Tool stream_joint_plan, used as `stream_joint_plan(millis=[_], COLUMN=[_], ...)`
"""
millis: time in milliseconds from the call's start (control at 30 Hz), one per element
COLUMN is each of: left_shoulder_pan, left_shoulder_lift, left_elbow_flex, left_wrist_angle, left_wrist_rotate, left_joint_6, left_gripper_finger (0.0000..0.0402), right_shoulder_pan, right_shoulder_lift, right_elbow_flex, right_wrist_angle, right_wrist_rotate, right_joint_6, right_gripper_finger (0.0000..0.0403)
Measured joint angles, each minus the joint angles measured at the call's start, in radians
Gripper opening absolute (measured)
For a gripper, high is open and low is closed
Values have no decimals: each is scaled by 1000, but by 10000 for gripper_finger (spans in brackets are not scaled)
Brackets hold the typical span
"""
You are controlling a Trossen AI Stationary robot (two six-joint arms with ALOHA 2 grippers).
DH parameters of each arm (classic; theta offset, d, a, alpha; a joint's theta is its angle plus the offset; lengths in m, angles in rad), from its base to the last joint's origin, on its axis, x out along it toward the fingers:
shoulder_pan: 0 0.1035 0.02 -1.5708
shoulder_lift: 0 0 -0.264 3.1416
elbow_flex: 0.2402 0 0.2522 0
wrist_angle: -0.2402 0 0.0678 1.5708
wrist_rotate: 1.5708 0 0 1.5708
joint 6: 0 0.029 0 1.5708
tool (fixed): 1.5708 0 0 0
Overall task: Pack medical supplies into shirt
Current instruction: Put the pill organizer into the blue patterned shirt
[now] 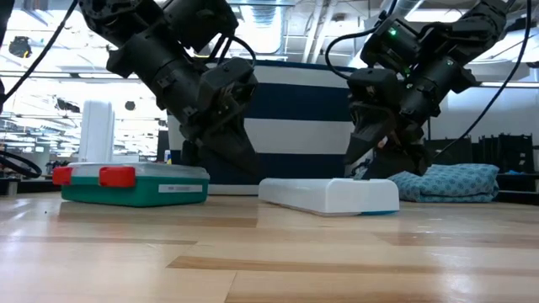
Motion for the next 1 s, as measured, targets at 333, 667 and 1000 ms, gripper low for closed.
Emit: stream_joint_plan(millis=[333,667,1000], left_shoulder_pan=[-8,-12,-14], left_shoulder_lift=[61,131,131], left_elbow_flex=[32,141,140], left_wrist_angle=[10,-75,-162], left_wrist_rotate=[-12,1,-37], left_joint_6=[30,77,88], left_gripper_finger=[0,0,0], right_shoulder_pan=[-15,-16,-15], right_shoulder_lift=[0,0,0], right_elbow_flex=[-60,-65,-65], right_wrist_angle=[49,75,107], right_wrist_rotate=[-22,-25,-25], right_joint_6=[33,45,38], right_gripper_finger=[244,244,244])
